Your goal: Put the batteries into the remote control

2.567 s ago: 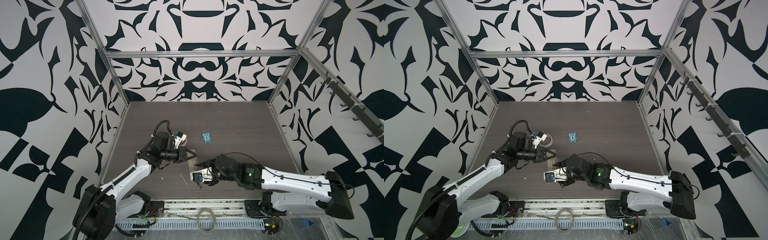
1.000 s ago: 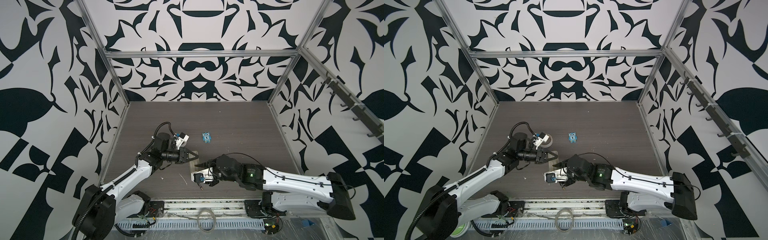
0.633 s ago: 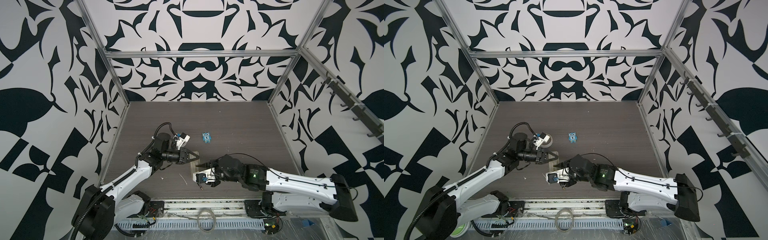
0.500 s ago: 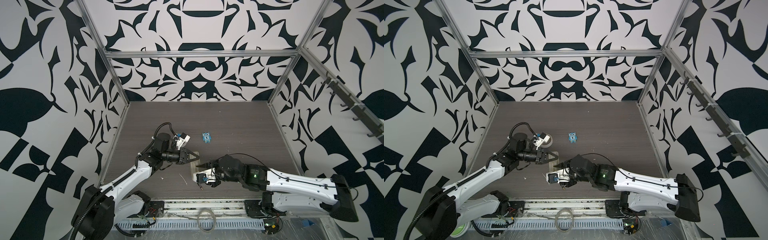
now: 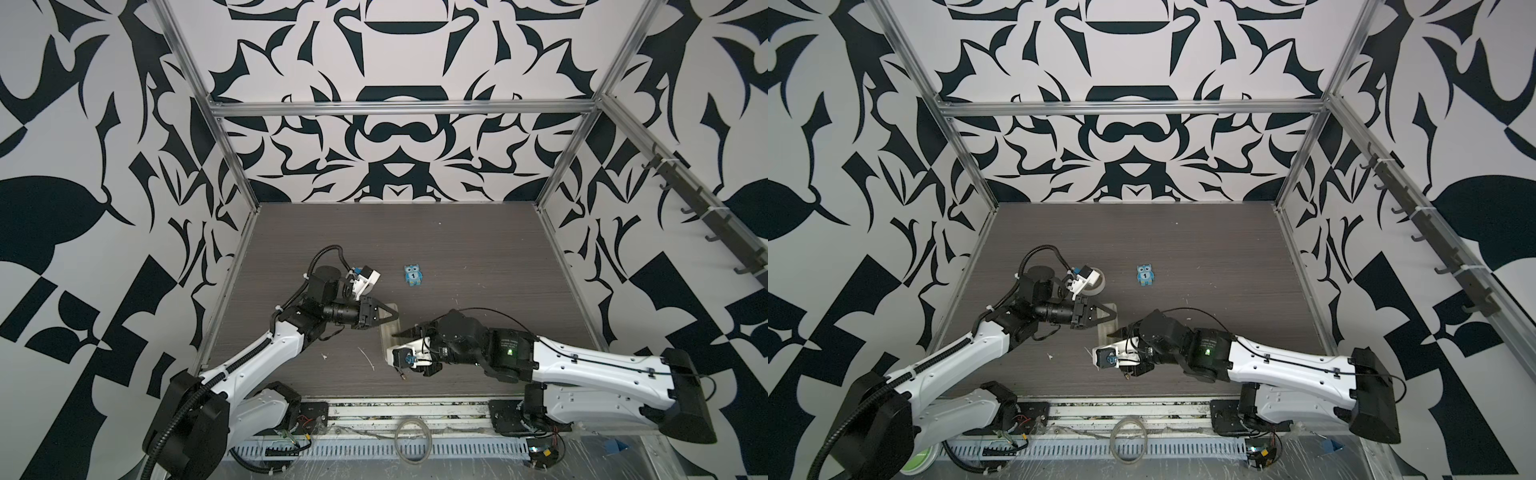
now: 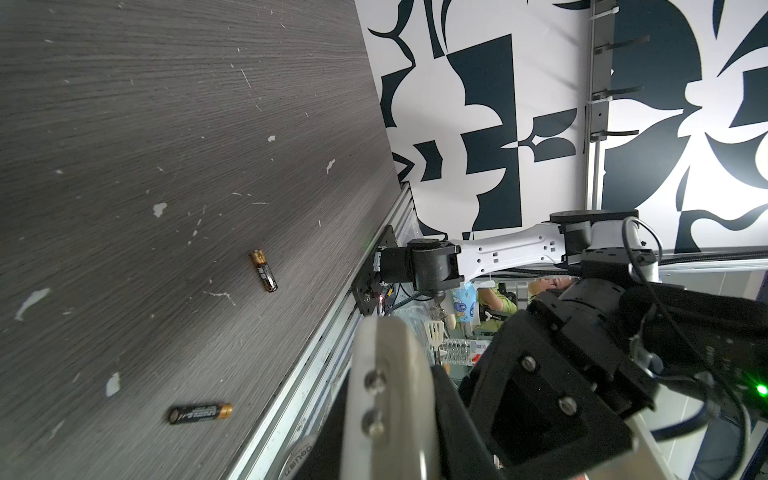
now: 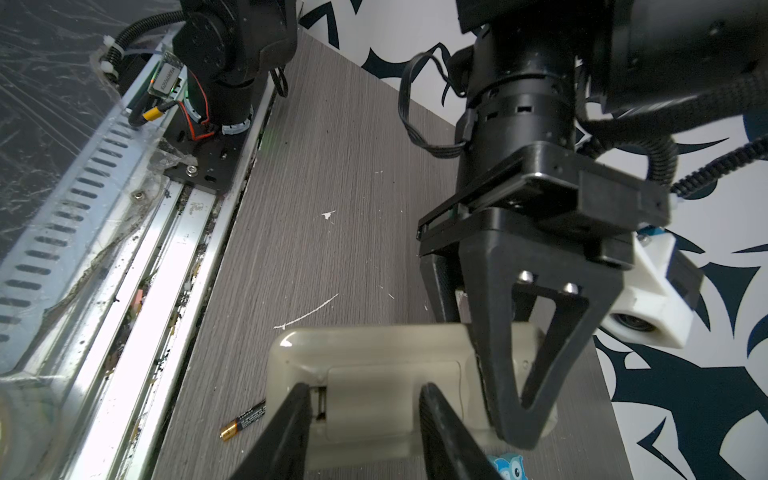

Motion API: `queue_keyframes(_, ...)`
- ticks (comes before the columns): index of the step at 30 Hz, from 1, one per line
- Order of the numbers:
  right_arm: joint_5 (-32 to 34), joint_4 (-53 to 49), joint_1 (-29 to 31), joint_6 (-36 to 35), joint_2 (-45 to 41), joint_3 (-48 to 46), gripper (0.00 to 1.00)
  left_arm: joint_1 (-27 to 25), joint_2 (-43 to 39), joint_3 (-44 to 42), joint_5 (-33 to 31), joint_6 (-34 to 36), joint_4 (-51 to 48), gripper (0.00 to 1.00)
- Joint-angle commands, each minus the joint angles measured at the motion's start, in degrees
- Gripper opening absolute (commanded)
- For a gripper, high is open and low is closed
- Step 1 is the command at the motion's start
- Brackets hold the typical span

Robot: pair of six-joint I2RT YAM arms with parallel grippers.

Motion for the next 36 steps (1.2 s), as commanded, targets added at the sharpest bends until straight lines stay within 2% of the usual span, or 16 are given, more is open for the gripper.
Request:
queue_keyframes(1,1.4,0.2,0.0,0.1,0.6,-0.1,0.47,-0.2,-1.3,-0.4,1.5,-1.0,2.6,0.00)
queue_keyframes(13,4.8,0.7,0.0,-1.0,1.8,0.1,0.46,-0.8,-1.3,-0.4,1.9,-1.6,3.6,0.00)
queue_keyframes(32,16.9,6.4,1.5,-5.3,3.3,-1.0,0.41,-1.2,0.2,0.3,2.1,-1.4,3.7,0.00)
queue_keyframes(36,17.6,7.1,1.5,-5.5,3.2,-1.1,0.39,-1.2,0.8,0.4,2.0,-1.2,3.5,0.00)
